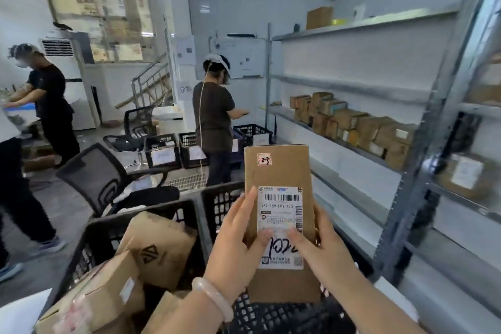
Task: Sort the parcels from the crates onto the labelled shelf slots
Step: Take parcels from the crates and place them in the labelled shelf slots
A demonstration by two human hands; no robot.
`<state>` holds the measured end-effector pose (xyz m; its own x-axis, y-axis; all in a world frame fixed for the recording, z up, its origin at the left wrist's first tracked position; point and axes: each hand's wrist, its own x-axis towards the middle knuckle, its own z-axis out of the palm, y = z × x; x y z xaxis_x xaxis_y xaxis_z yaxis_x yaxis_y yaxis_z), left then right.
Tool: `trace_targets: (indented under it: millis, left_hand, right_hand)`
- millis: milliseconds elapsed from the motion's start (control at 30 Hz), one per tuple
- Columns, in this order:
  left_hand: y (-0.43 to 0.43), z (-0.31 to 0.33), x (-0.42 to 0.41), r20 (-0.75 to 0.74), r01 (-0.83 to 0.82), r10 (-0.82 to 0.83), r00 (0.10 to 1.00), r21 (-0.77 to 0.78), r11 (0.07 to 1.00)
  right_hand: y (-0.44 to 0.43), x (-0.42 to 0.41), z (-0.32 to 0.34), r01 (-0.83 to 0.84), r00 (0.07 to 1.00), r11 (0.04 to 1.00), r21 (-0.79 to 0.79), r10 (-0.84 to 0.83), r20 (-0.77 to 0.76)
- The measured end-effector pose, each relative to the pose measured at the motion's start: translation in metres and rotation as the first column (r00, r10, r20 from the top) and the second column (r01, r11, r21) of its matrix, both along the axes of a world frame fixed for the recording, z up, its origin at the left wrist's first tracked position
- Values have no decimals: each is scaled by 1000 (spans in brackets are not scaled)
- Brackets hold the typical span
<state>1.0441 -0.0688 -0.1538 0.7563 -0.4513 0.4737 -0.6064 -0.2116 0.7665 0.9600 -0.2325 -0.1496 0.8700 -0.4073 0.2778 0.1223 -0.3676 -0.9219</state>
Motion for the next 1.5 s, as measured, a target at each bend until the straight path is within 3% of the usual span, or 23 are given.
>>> trace_targets:
  millis: [200, 367, 533, 700, 1067, 1500]
  left_hand:
    - [-85, -6, -38, 9, 218, -219, 976, 90, 972]
    - [-176, -9, -86, -12, 327, -327, 945, 51, 944]
    - [-286, -18, -160, -100, 439, -437, 894, -3, 898]
    - [-399, -31, -247, -99, 596, -595, 798, -23, 803]
    - [-548, -49, -408, -131, 846, -837, 531, 36, 532]
    - [-706, -72, -508, -146, 955, -947, 288, 113, 273]
  right_hand:
    - [-69, -67, -8, 199, 980, 979, -37, -200, -19]
    - [-142, -136, -9, 322, 945, 946, -45, -324, -45]
    - [-226, -241, -13, 505, 840, 819, -270, -539, -65]
    - [-301, -350, -19, 540, 767, 708, -454, -636, -79]
    - [-379, -536, -41, 679, 461, 450, -580, -876, -139]
    - [-460, -624, -52, 702, 109, 182, -689, -983, -148]
